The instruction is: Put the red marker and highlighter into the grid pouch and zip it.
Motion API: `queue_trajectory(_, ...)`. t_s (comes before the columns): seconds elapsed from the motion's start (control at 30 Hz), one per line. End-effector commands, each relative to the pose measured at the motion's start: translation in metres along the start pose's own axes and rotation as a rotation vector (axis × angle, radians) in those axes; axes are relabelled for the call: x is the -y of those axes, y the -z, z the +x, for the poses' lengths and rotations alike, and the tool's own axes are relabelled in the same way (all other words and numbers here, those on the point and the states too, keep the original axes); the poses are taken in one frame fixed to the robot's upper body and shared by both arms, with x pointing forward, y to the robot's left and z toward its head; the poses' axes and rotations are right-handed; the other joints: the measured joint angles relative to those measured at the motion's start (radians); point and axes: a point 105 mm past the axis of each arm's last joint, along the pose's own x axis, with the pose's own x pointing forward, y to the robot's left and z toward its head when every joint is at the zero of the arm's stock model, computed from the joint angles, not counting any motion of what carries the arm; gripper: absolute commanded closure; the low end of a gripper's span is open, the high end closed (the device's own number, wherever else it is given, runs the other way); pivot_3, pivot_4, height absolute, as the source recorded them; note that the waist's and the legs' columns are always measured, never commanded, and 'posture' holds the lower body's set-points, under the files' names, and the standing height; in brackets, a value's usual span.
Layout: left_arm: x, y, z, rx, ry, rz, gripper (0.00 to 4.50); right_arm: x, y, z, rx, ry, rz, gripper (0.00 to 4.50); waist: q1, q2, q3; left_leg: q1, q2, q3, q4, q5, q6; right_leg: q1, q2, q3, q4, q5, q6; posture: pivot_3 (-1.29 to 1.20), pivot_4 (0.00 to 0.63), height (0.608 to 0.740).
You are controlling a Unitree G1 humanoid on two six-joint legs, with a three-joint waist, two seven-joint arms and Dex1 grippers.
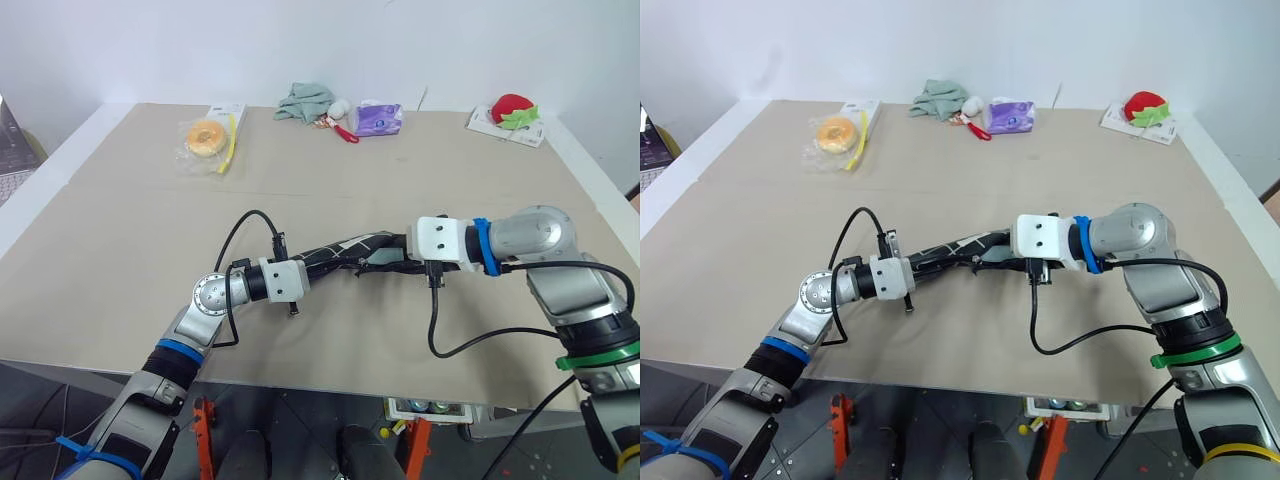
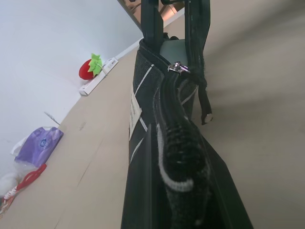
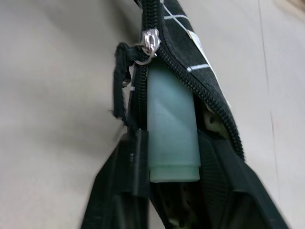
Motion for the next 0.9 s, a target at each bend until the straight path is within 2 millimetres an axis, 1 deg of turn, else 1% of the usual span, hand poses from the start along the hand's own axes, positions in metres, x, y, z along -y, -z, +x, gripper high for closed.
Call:
queue_trajectory(0.03, -0.008, -0.011, 0.002, 0.043, -0.028, 0.021, 4.50, 0.014, -0.023, -0.017, 0.078, 0.072, -0.007, 1.08, 0.000, 0.000, 0.000, 0.000, 0.000, 0.000, 0.000, 0.000, 0.000, 0.000, 0.000, 0.000, 0.000, 0.000, 0.000, 0.00, 0.150, 0.734)
queue_trajectory(0.1, -0.008, -0.011, 0.002, 0.042, -0.031, 0.019, 4.50, 0.018, -0.026, -0.023, 0.099, 0.093, 0.024, 0.01, 0.000, 0.000, 0.000, 0.000, 0.000, 0.000, 0.000, 0.000, 0.000, 0.000, 0.000, 0.000, 0.000, 0.001, -0.001, 0.00, 0.150, 0.734)
queue_trajectory(0.2, -0.009, -0.010, 0.001, 0.038, -0.036, 0.014, 4.50, 0.024, -0.033, -0.042, 0.167, 0.136, 0.110, 0.01, 0.000, 0.000, 0.000, 0.000, 0.000, 0.000, 0.000, 0.000, 0.000, 0.000, 0.000, 0.000, 0.000, 0.002, -0.004, 0.00, 0.150, 0.734)
queue_trajectory(0.27, -0.009, -0.009, 0.000, 0.037, -0.036, 0.011, 4.50, 0.025, -0.038, -0.047, 0.214, 0.156, 0.149, 0.01, 0.000, 0.000, 0.000, 0.000, 0.000, 0.000, 0.000, 0.000, 0.000, 0.000, 0.000, 0.000, 0.000, 0.002, -0.004, 0.00, 0.150, 0.734)
queue_trajectory(0.33, -0.010, -0.009, 0.001, 0.037, -0.035, 0.011, 4.50, 0.020, -0.040, -0.045, 0.224, 0.145, 0.163, 0.01, 0.000, 0.000, 0.000, 0.000, 0.000, 0.000, 0.000, 0.000, 0.000, 0.000, 0.000, 0.000, 0.000, 0.002, -0.004, 0.00, 0.150, 0.734)
queue_trajectory(0.4, -0.010, -0.009, 0.002, 0.039, -0.033, 0.011, 4.50, 0.009, -0.037, -0.038, 0.206, 0.098, 0.174, 0.01, 0.000, 0.000, 0.000, 0.000, 0.000, 0.000, 0.000, 0.000, 0.000, 0.000, 0.000, 0.000, 0.000, 0.002, -0.004, 0.00, 0.150, 0.734)
queue_trajectory(0.53, -0.011, -0.009, 0.003, 0.040, -0.033, 0.013, 4.50, -0.005, -0.033, -0.031, 0.180, 0.039, 0.201, 0.01, 0.000, 0.000, 0.000, 0.000, 0.000, 0.000, 0.001, 0.000, 0.000, 0.000, 0.000, 0.000, 0.000, 0.002, -0.004, 0.00, 0.150, 0.734)
queue_trajectory(0.7, -0.011, -0.010, 0.002, 0.039, -0.032, 0.015, 4.50, -0.011, -0.028, -0.022, 0.144, 0.019, 0.178, 0.01, 0.000, 0.000, 0.000, 0.000, 0.000, 0.000, 0.002, 0.000, 0.000, 0.000, 0.001, 0.000, 0.000, 0.001, -0.001, 0.00, 0.150, 0.734)
queue_trajectory(0.8, -0.011, -0.010, 0.002, 0.038, -0.033, 0.015, 4.50, -0.009, -0.029, -0.020, 0.151, 0.026, 0.177, 0.83, 0.000, 0.000, 0.000, 0.000, 0.000, 0.000, 0.002, 0.000, 0.000, 0.000, 0.001, 0.000, 0.001, 0.000, 0.001, 0.00, 0.150, 0.734)
queue_trajectory(0.83, -0.011, -0.010, 0.002, 0.037, -0.034, 0.015, 4.50, -0.008, -0.029, -0.020, 0.151, 0.027, 0.174, 1.28, 0.000, 0.000, 0.000, 0.000, 0.000, 0.000, 0.002, 0.000, 0.000, 0.000, 0.001, 0.000, 0.001, 0.000, 0.001, 0.00, 0.150, 0.734)
queue_trajectory(0.9, -0.012, -0.010, 0.001, 0.036, -0.036, 0.015, 4.50, -0.009, -0.027, -0.019, 0.143, 0.021, 0.169, 2.32, 0.000, 0.000, 0.000, 0.000, 0.000, 0.000, 0.002, 0.000, 0.000, 0.000, 0.000, 0.000, 0.001, 0.000, 0.001, 0.00, 0.150, 0.734)
